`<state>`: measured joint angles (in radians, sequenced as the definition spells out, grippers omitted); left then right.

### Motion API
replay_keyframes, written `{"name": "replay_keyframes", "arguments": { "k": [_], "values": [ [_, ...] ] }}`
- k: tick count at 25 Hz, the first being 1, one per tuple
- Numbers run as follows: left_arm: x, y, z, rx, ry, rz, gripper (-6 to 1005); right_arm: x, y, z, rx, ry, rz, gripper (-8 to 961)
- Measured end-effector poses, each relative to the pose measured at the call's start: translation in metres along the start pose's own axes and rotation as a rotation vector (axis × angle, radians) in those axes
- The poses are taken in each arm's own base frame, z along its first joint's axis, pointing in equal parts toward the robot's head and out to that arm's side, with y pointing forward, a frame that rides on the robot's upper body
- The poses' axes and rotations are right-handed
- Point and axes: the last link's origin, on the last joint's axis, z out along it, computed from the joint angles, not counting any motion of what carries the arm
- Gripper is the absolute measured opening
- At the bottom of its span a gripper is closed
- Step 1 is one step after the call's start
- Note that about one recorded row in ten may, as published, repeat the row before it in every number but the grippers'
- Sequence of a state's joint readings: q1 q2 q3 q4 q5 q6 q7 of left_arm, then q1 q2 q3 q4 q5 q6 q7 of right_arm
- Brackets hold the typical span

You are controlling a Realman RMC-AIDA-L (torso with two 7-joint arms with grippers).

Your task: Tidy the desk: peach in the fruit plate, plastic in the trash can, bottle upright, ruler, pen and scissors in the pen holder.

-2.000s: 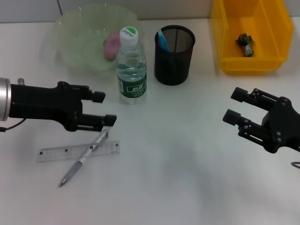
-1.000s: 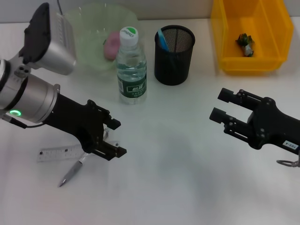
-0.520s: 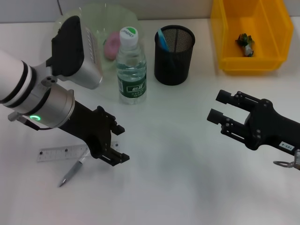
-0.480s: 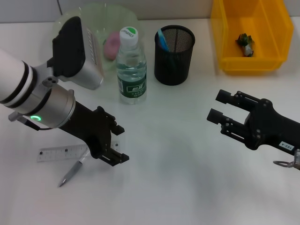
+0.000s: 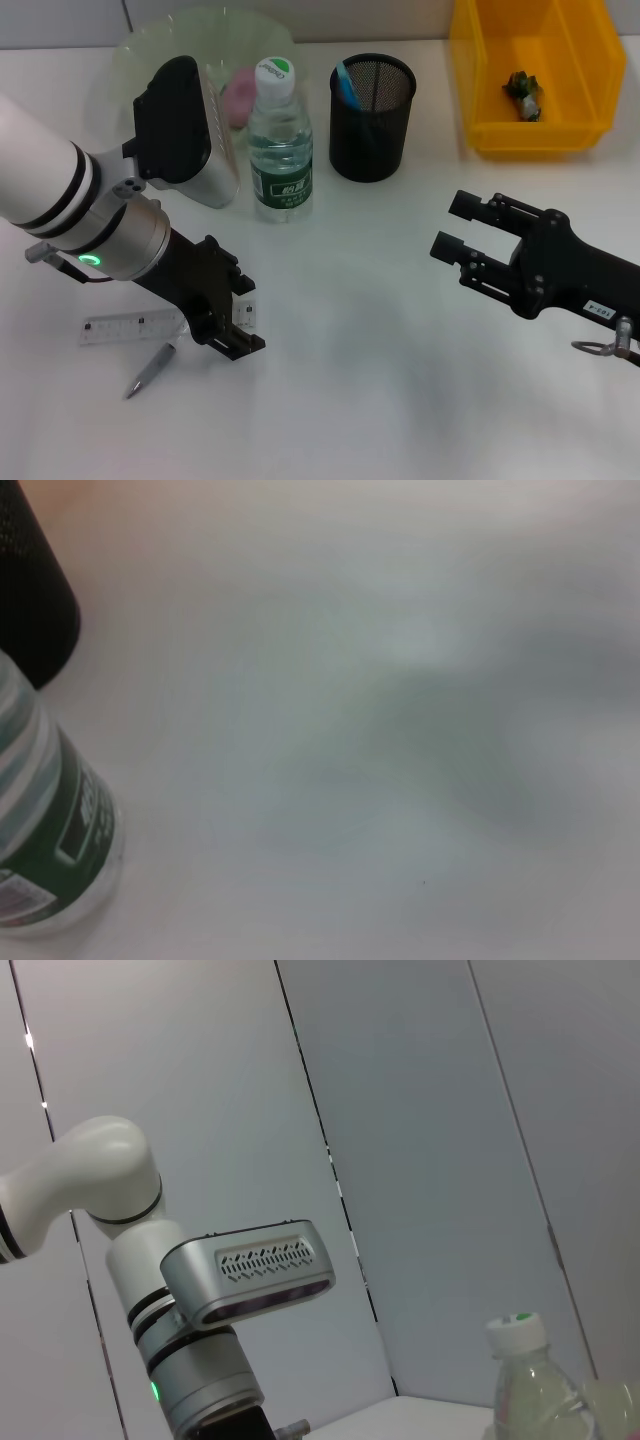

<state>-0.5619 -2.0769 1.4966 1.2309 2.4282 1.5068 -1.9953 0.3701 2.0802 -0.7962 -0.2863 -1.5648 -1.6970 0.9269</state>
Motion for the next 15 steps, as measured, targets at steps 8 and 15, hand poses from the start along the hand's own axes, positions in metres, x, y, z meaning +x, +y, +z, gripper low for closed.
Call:
{"name": "replay_keyframes", "arguments": {
  "k": [8,15],
  "values": [
    [0.0008,-0.0011,0.0021,0.008,-0.006,0.006,722,0.0002,-0.001,0.0008,0.004,0.004,-0.001,603],
    [-0.0027,-0.0047,0.0057,0.021,-0.026,-0.002,722,0.0002,-0.001,0.0009,0.004,0.003,-0.001,603]
  ]
}}
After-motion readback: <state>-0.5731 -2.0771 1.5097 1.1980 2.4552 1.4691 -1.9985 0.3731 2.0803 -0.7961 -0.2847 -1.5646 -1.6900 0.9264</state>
